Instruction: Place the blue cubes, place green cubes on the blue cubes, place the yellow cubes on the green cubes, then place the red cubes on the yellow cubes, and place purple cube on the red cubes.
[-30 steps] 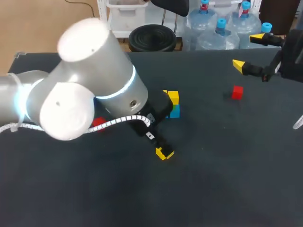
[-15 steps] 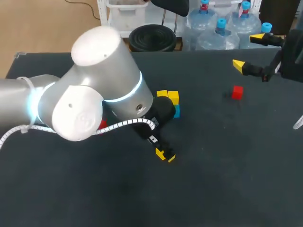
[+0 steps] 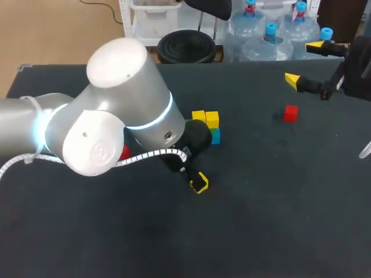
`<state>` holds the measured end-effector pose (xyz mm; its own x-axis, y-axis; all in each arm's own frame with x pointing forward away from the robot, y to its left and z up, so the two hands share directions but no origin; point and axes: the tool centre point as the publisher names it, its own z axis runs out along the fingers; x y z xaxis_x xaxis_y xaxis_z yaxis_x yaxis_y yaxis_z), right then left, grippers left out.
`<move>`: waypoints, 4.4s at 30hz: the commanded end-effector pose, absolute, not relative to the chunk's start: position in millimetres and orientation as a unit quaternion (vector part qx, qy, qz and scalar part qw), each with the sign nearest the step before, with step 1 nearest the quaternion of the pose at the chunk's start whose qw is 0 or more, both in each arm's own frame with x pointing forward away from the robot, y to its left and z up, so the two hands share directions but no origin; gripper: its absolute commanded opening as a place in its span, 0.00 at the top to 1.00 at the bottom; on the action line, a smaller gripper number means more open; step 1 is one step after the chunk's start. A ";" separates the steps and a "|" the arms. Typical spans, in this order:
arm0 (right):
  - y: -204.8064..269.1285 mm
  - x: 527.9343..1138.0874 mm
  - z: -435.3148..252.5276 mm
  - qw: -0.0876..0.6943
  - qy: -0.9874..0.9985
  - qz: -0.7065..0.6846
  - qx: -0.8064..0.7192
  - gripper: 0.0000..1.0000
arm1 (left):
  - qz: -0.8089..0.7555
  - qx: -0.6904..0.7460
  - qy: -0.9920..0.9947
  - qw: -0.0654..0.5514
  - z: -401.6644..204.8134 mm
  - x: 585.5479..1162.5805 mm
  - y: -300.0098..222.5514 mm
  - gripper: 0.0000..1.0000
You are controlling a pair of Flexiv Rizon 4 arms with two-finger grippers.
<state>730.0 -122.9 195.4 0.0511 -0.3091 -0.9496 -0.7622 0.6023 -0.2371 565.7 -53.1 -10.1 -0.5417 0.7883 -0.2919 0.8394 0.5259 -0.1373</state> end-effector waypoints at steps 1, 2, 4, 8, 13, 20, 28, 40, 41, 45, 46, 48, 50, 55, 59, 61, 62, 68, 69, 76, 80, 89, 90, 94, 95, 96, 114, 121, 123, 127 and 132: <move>-123.1 729.1 195.9 0.602 0.663 0.188 -0.404 0.00 | -0.139 0.474 0.863 0.103 -7.0 566.1 -51.6 1.00; -123.1 729.1 195.9 0.602 0.663 0.188 -0.404 0.00 | -0.142 0.477 0.861 0.106 -6.0 566.2 -51.7 1.00; -123.1 729.1 195.9 0.602 0.663 0.188 -0.404 0.00 | -0.150 0.485 0.855 0.110 -1.1 565.4 -52.0 1.00; -123.1 729.1 195.9 0.602 0.663 0.188 -0.404 0.00 | -0.161 0.507 0.838 0.120 10.5 563.2 -46.7 1.00; -123.1 729.1 195.9 0.602 0.663 0.188 -0.404 0.00 | -0.160 0.531 0.821 0.136 27.6 561.2 -25.7 1.00; -123.1 729.1 195.9 0.602 0.663 0.188 -0.404 0.00 | -0.103 0.605 0.771 0.171 54.1 566.2 21.2 1.00; -123.1 729.1 195.9 0.602 0.663 0.188 -0.404 0.00 | -0.090 0.686 0.705 0.157 90.3 593.9 57.1 1.00; -123.1 729.1 195.9 0.602 0.663 0.188 -0.404 0.00 | -0.118 0.699 0.694 0.123 105.5 633.5 29.0 1.00; -123.1 729.1 195.9 0.602 0.663 0.188 -0.404 0.00 | -0.118 0.706 0.689 0.115 104.1 633.2 25.1 1.00; -123.1 729.1 195.9 0.602 0.663 0.188 -0.404 0.00 | -0.126 0.706 0.689 0.105 99.3 632.9 12.7 1.00; -123.1 729.1 195.9 0.602 0.663 0.188 -0.404 0.00 | -0.128 0.700 0.695 0.105 97.9 633.8 11.3 1.00; -123.1 729.1 195.9 0.602 0.663 0.188 -0.404 0.00 | -0.125 0.704 0.693 0.098 97.0 634.2 10.0 1.00; -123.1 729.1 195.9 0.602 0.663 0.188 -0.404 0.00 | -0.126 0.697 0.699 0.098 95.4 637.3 8.5 1.00; -123.1 729.1 195.9 0.602 0.663 0.188 -0.404 0.00 | -0.118 0.692 0.706 0.095 92.4 653.5 15.0 1.00; -123.1 729.1 195.9 0.602 0.663 0.188 -0.404 0.00 | -0.127 0.681 0.714 0.103 92.7 665.1 15.1 1.00; -123.1 729.1 195.9 0.602 0.663 0.188 -0.404 0.00 | -0.132 0.676 0.717 0.110 91.3 670.1 12.3 1.00; -123.1 729.1 195.9 0.602 0.663 0.188 -0.404 0.00 | -0.133 0.674 0.717 0.119 90.9 672.7 10.2 1.00; -123.1 729.1 195.9 0.602 0.663 0.188 -0.404 0.00 | -0.157 0.669 0.711 0.149 92.1 683.4 -6.4 1.00; -123.1 729.1 195.9 0.602 0.663 0.188 -0.404 0.00 | -0.159 0.670 0.710 0.151 91.7 684.8 -8.4 1.00; -123.1 729.1 195.9 0.602 0.663 0.188 -0.404 0.00 | -0.165 0.672 0.706 0.148 84.3 695.2 -14.5 1.00; -123.1 729.1 195.9 0.602 0.663 0.188 -0.404 0.00 | -0.165 0.668 0.711 0.148 76.1 704.9 -16.5 1.00; -123.1 729.1 195.9 0.602 0.663 0.188 -0.404 0.00 | -0.156 0.671 0.712 0.138 67.9 715.6 -21.6 1.00; -123.1 729.1 195.9 0.602 0.663 0.188 -0.404 0.00 | -0.156 0.671 0.712 0.138 67.9 715.2 -22.5 1.00; -123.1 729.1 195.9 0.602 0.663 0.188 -0.404 0.00 | -0.156 0.675 0.709 0.134 66.7 714.9 -25.7 1.00; -123.1 729.1 195.9 0.602 0.663 0.188 -0.404 0.00 | -0.155 0.676 0.708 0.132 65.1 714.7 -26.1 1.00; -123.1 729.1 195.9 0.602 0.663 0.188 -0.404 0.00 | -0.155 0.676 0.708 0.131 63.6 715.0 -26.1 1.00; -123.1 729.1 195.9 0.602 0.663 0.188 -0.404 0.00 | -0.137 0.690 0.700 0.127 53.1 718.3 -26.5 1.00; -123.1 729.1 195.9 0.602 0.663 0.188 -0.404 0.00 | -0.136 0.692 0.697 0.126 50.9 718.9 -28.0 1.00; -123.1 729.1 195.9 0.602 0.663 0.188 -0.404 0.00 | -0.136 0.692 0.697 0.126 50.1 719.6 -27.8 1.00; -123.1 729.1 195.9 0.602 0.663 0.188 -0.404 0.00 | -0.135 0.693 0.697 0.123 47.9 719.8 -27.4 1.00; -123.1 729.1 195.9 0.602 0.663 0.188 -0.404 0.00 | -0.135 0.694 0.698 0.120 46.6 720.0 -26.7 0.89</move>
